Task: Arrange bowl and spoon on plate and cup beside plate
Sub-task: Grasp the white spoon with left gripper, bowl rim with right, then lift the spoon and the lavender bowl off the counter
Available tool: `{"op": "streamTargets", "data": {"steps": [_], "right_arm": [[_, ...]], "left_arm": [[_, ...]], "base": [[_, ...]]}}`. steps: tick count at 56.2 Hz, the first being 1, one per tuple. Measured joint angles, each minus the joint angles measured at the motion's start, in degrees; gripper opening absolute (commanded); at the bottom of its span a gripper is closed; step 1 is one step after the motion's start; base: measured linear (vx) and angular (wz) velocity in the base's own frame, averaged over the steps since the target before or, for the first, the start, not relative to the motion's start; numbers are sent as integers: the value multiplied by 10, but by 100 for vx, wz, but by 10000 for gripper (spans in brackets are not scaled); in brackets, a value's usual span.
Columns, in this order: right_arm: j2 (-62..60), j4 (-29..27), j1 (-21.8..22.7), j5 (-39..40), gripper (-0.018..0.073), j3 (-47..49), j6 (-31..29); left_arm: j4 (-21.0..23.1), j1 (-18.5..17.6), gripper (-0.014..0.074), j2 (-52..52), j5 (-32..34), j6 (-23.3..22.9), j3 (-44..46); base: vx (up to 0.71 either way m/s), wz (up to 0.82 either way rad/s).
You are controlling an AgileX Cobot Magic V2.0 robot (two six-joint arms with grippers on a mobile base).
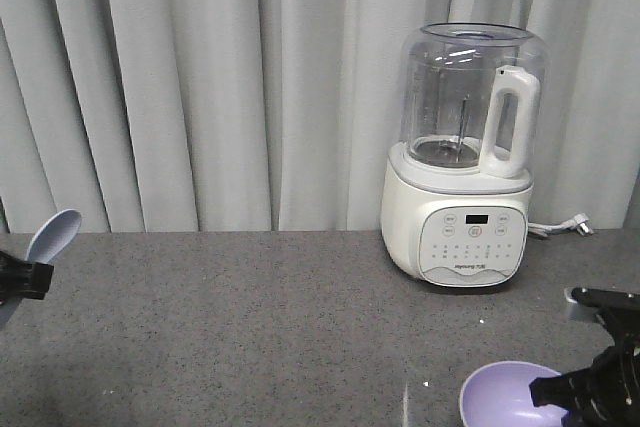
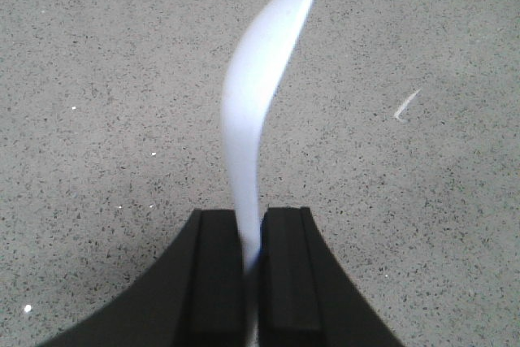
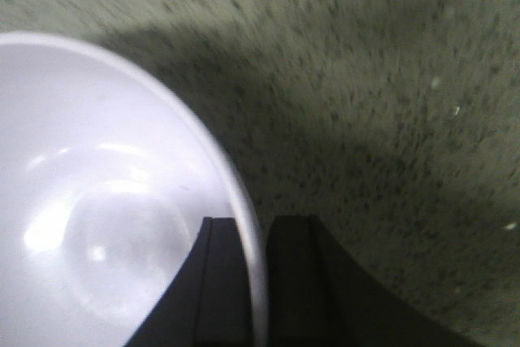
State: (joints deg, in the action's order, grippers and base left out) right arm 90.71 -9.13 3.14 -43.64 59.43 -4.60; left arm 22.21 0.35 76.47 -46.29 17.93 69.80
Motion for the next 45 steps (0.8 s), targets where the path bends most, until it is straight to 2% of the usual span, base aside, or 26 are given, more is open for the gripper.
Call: {"op": "streamTargets", "data": {"steps": [11, 22, 37, 45], "right_arm": [[-22, 23, -1, -3, -11, 18, -18], [-148, 5, -25, 42, -9, 33, -81], [-301, -81, -40, 95, -8, 33, -189], [-359, -177, -40, 130, -8, -1, -280]], "left_arm": [[-2, 0, 0, 0, 1, 0, 0], [-2, 0, 0, -8, 5, 4, 0], [-2, 0, 0, -99, 28, 47, -2], [-2, 0, 0, -184, 61, 56, -54]], "base": [[0, 0], [0, 0], [0, 0], [0, 0]]}}
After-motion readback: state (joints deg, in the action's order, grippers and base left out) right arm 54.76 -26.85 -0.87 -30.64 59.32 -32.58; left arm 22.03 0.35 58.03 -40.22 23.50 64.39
